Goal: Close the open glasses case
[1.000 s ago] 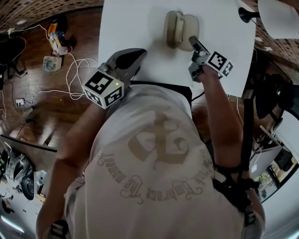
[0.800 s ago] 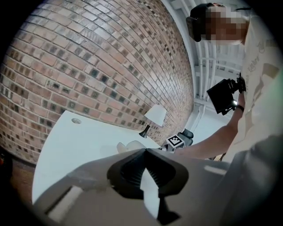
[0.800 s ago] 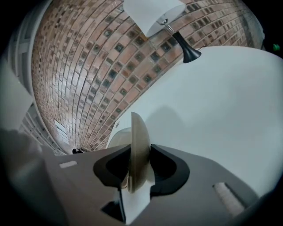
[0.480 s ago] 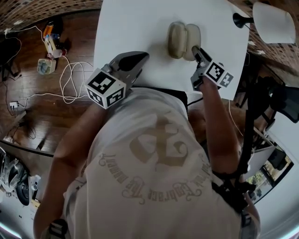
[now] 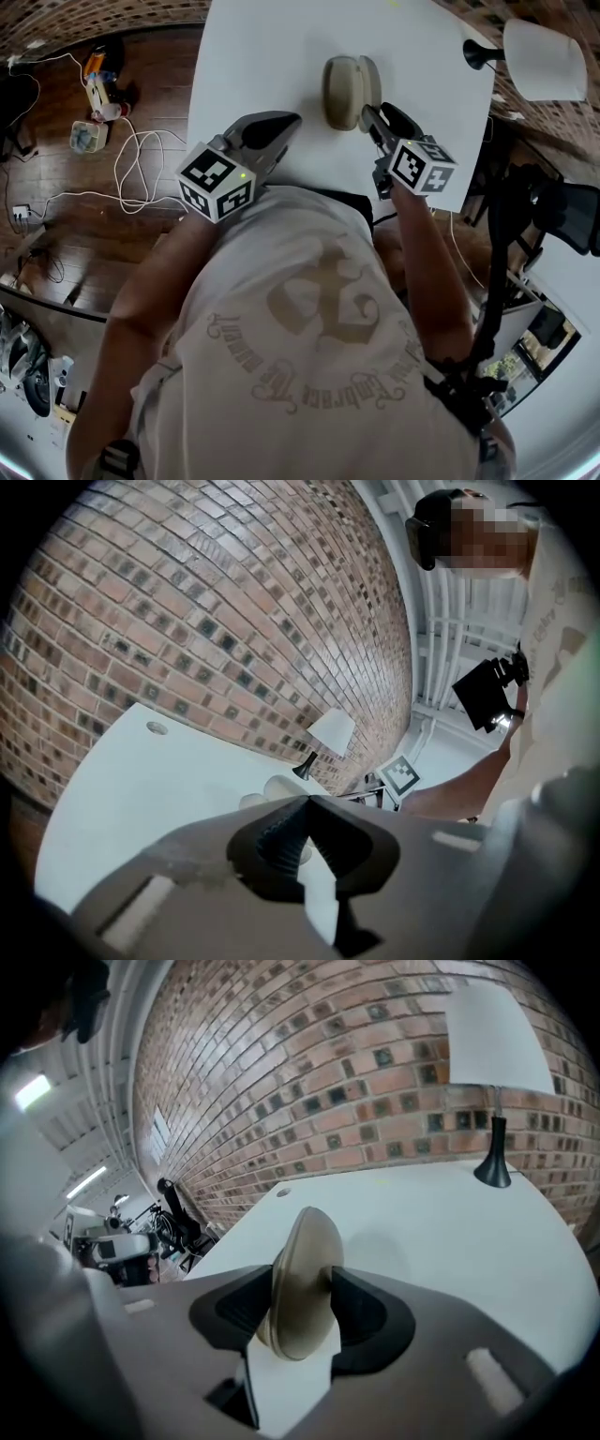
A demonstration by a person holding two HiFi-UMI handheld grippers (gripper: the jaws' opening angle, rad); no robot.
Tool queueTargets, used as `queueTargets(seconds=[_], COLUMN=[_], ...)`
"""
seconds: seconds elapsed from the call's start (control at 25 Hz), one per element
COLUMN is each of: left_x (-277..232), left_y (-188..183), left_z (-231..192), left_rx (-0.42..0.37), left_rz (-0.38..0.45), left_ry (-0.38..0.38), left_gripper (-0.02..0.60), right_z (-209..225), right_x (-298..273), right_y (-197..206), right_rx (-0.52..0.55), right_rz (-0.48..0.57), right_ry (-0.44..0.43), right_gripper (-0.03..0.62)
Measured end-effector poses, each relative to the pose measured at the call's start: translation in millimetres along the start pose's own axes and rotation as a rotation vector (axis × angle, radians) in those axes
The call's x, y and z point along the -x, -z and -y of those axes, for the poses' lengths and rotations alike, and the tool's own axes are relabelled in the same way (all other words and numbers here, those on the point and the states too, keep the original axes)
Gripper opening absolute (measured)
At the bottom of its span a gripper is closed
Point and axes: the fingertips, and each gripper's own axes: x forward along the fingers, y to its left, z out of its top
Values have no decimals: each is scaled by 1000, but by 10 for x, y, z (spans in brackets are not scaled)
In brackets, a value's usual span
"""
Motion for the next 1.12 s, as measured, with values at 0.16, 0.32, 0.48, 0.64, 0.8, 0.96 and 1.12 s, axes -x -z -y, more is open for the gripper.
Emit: queueTargets(seconds=[0.16,0.32,0.48,0.64,0.8,0.96,1.12], left_x=[36,44,87,150,191,243,286], left_y=[19,7,9,29,49,45,16], left_z=[-56,-149,-199,-205,-201,-186,-208], left_rx=[19,35,47,49,46,35,28], left_rz=[8,25,39,40,31,20,14], left_ry=[-12,-35,-51,-57,-61,-57,-60], left_gripper=[5,6,5,6,5,5,6], right_z=[-201,-425,-531,-587,-641,-637,-631], right_x=[-16,-112,-232,-332,-461,-556,-616], right_y=[-65,-76,32,115,180,248,277], right_rx=[132,228,261,291,295,312,279], right_rz=[-31,-78,-120,-142,-162,-182,-182], right_ry=[4,-41,-77,-92,-97,-71,-73], right_gripper=[206,206,202,175,103,44,18])
